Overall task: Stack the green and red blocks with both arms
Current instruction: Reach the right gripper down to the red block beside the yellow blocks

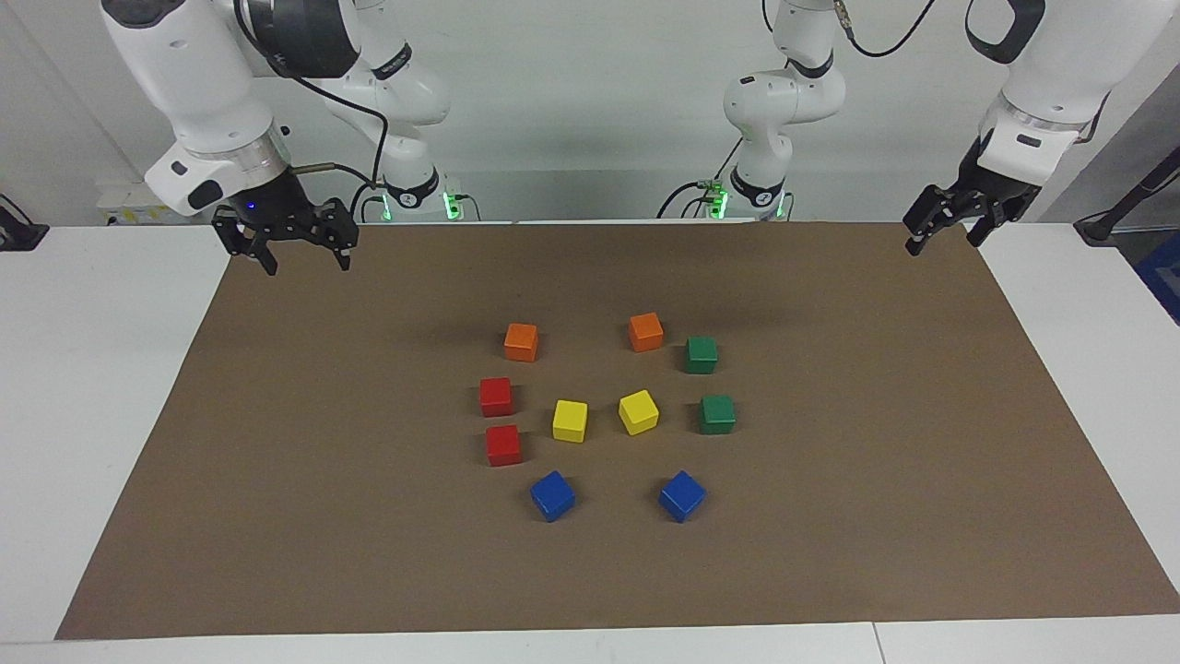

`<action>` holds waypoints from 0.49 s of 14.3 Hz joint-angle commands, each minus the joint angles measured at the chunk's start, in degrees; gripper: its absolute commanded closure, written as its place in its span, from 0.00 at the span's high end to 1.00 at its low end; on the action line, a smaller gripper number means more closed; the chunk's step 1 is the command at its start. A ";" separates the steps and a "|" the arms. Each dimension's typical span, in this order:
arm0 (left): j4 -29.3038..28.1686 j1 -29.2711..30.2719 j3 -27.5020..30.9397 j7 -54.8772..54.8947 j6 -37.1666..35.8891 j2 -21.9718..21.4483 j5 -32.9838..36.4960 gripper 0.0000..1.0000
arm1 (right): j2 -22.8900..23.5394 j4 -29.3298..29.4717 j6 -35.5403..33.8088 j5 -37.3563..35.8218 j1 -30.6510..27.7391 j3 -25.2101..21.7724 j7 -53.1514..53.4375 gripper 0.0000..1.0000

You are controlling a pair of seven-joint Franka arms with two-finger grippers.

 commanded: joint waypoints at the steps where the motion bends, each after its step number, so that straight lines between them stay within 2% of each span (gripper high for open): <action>1: -0.51 -0.18 0.42 0.15 -0.08 -1.03 -0.74 1.00 | -1.20 -4.41 5.31 -0.35 5.85 0.69 8.72 1.00; 5: -1.03 -0.97 -0.02 -0.64 0.45 -1.12 -1.26 1.00 | 4.76 -4.50 12.07 -0.44 11.21 0.69 14.88 1.00; 7: -4.09 -3.24 -0.10 -0.38 1.93 -2.43 -1.36 1.00 | 8.19 -4.50 16.55 -1.14 12.98 0.60 18.31 1.00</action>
